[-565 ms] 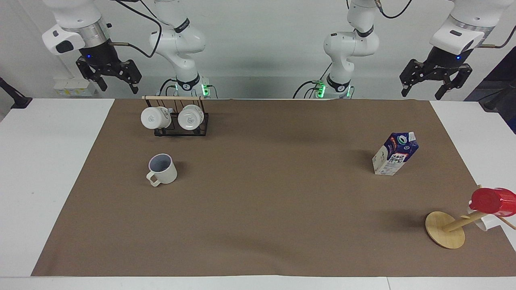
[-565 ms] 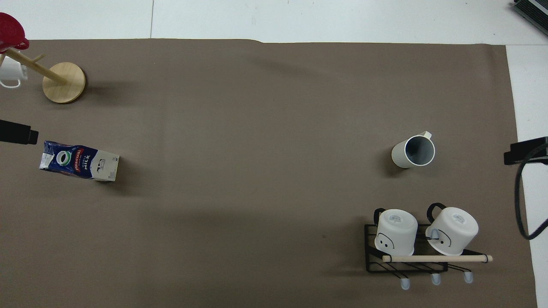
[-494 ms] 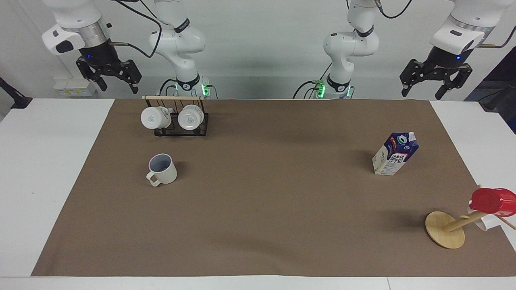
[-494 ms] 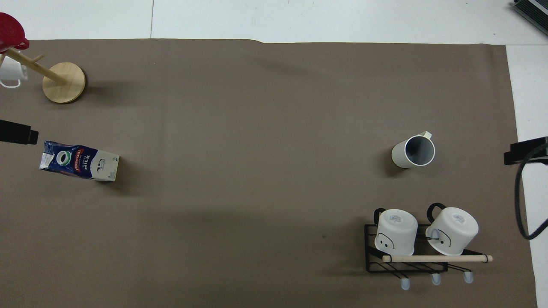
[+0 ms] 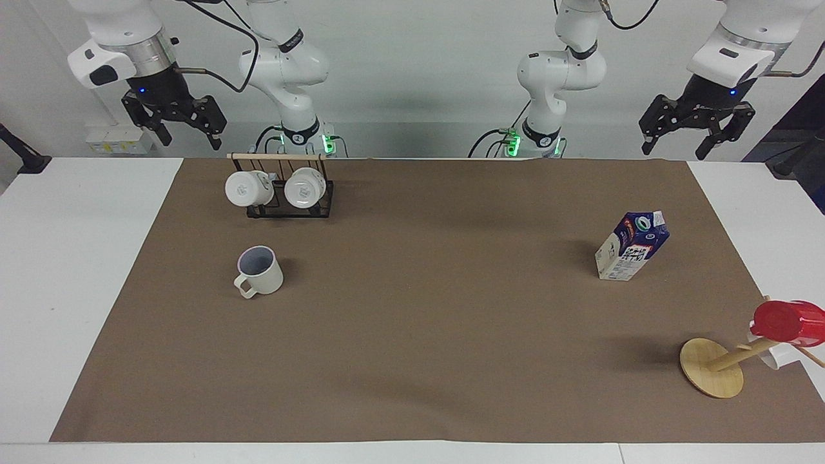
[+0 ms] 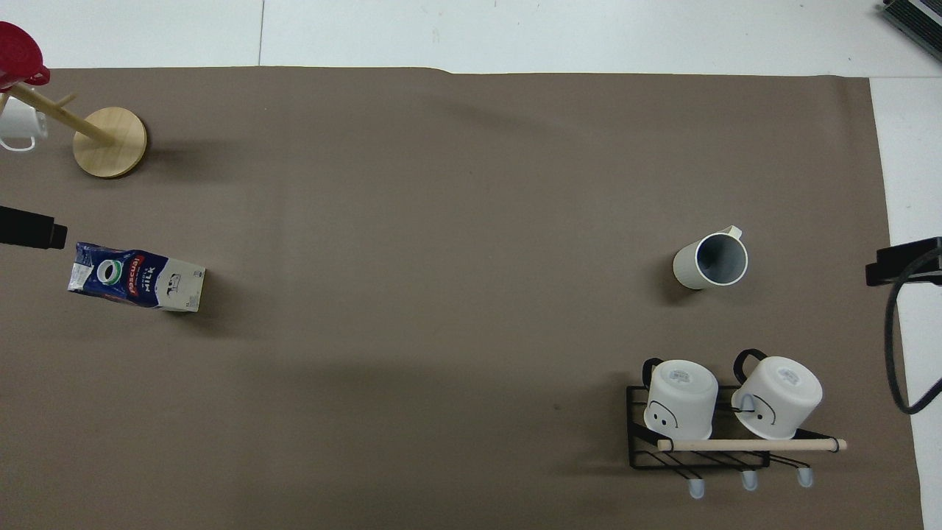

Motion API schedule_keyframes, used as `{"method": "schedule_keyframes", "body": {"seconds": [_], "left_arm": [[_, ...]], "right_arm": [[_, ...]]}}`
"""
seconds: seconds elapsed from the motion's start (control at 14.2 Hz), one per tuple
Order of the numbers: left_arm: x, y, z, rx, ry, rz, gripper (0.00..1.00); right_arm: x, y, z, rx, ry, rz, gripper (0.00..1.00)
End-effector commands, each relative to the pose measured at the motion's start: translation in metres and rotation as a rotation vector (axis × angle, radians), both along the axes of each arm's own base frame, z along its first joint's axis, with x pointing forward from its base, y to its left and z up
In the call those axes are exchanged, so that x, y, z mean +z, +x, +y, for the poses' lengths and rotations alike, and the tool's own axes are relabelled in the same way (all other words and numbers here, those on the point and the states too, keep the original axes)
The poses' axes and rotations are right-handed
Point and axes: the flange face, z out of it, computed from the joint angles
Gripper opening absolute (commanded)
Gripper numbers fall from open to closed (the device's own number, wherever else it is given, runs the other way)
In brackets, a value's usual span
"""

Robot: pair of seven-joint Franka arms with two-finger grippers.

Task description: Place cup and milk on table

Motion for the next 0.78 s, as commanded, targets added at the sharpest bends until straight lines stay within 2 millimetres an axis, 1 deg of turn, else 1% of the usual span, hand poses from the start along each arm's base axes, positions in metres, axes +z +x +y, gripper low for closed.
{"method": "schedule_keyframes", "body": {"seconds": [0.0, 0.07, 0.28, 0.35, 0.49, 0.71], "left_arm": [[0.0009, -0.0070, 0.0001, 0.010, 0.004, 0.021, 1.00], [0.0011, -0.0069, 0.0001, 0.008, 0.004, 0.019, 1.00], [0.0008, -0.0064, -0.0007, 0.007, 0.004, 0.016, 1.00], [0.0008, -0.0064, -0.0009, 0.007, 0.003, 0.016, 1.00], [0.0007, -0.0057, -0.0003, 0.003, 0.001, 0.012, 1.00], [0.0004, -0.0051, 0.0013, -0.004, 0.002, 0.009, 1.00]], "right_arm": [[0.0022, -0.0056, -0.0059, 0.001, -0.007, 0.007, 1.00], [0.0025, -0.0056, -0.0090, -0.007, -0.008, 0.003, 1.00], [0.0014, -0.0064, -0.0092, 0.013, -0.008, 0.006, 1.00], [0.0022, -0.0058, -0.0085, 0.019, -0.009, -0.003, 1.00], [0.0017, -0.0015, 0.0002, 0.019, -0.011, -0.030, 1.00], [-0.0013, -0.0058, 0.0000, 0.021, -0.009, -0.022, 1.00]]}}
